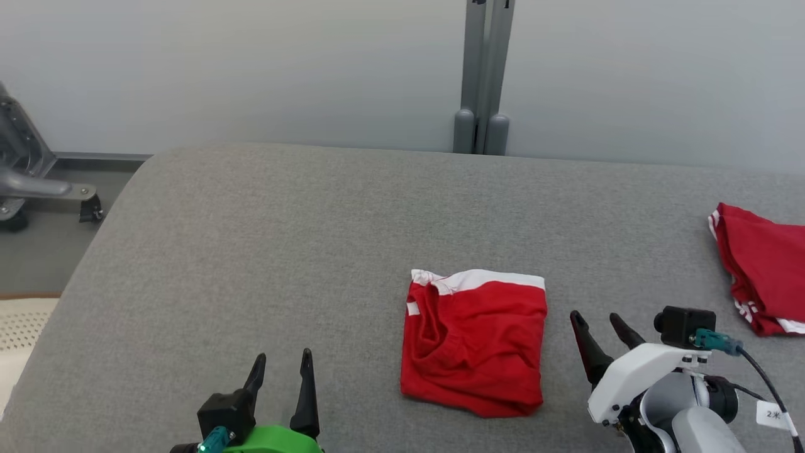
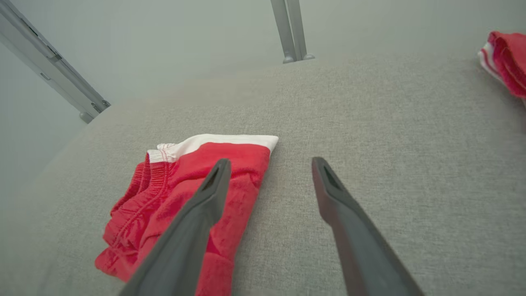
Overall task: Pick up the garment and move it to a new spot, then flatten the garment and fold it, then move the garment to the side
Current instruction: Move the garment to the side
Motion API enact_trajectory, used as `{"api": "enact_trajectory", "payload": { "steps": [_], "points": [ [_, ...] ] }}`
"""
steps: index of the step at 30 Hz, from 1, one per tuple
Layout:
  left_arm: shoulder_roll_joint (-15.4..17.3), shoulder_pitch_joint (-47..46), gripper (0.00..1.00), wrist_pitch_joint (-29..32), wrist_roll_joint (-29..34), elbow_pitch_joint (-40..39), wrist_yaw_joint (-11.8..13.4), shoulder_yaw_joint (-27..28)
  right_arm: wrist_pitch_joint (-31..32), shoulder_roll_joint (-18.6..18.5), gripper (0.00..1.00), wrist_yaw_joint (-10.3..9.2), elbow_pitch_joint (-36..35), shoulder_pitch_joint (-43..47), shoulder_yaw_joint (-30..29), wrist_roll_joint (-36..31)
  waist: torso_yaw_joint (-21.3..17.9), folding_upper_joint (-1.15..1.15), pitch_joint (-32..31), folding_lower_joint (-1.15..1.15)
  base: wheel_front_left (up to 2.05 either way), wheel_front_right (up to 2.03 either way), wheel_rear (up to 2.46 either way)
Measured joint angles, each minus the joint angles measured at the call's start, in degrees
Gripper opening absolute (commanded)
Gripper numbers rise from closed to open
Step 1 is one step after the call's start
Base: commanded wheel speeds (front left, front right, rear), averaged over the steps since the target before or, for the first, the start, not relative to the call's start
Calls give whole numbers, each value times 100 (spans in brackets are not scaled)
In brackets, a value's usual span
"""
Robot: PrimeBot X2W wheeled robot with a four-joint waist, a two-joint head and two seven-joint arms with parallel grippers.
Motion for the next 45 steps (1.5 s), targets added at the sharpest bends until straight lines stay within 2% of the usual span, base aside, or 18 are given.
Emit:
{"api": "enact_trajectory", "payload": {
  "steps": [5,10,17,18,19,20,21,22,30,33,39,45],
  "points": [
    [-45,-23,100,-2,0,59,-5,5,547,2,100,0,698,-344,-214,101,346,0,76,0,0,0,0],
    [-69,-41,100,-1,18,82,-23,75,731,-1,100,0,1371,-577,-443,160,743,0,140,0,0,0,0],
    [-79,-37,100,-1,82,82,-33,175,935,-1,100,0,1954,-801,-341,457,1182,0,209,0,0,0,0],
    [-81,-35,100,-1,87,77,-33,190,938,0,85,0,2008,-836,-290,461,1220,0,228,0,0,0,0],
    [-83,-32,100,-1,90,66,-34,203,943,0,47,0,2042,-879,-261,467,1236,0,251,0,0,0,0],
    [-86,-32,100,-1,97,59,-41,212,939,0,36,0,2069,-917,-227,469,1241,0,269,0,0,0,0],
    [-91,-33,100,-1,107,53,-49,220,922,-4,9,0,2102,-952,-187,469,1232,0,289,0,0,0,0],
    [-97,-33,100,-1,112,46,-52,227,898,-12,0,0,2134,-982,-142,468,1209,0,304,0,0,0,0],
    [-137,-151,100,-1,174,-30,-94,291,688,-255,0,3,2096,-1354,221,402,777,0,504,0,0,0,0],
    [-147,-236,100,-1,213,-54,-118,308,666,-492,0,4,1959,-1462,357,390,521,0,612,0,0,0,0],
    [-162,-499,100,-1,339,-124,-148,303,664,-1091,0,4,1613,-1589,466,378,-137,0,847,0,0,0,0],
    [-174,-766,100,-1,438,-112,-203,236,650,-1340,0,4,1394,-1669,416,360,-844,0,1066,0,0,0,0]
  ]
}}
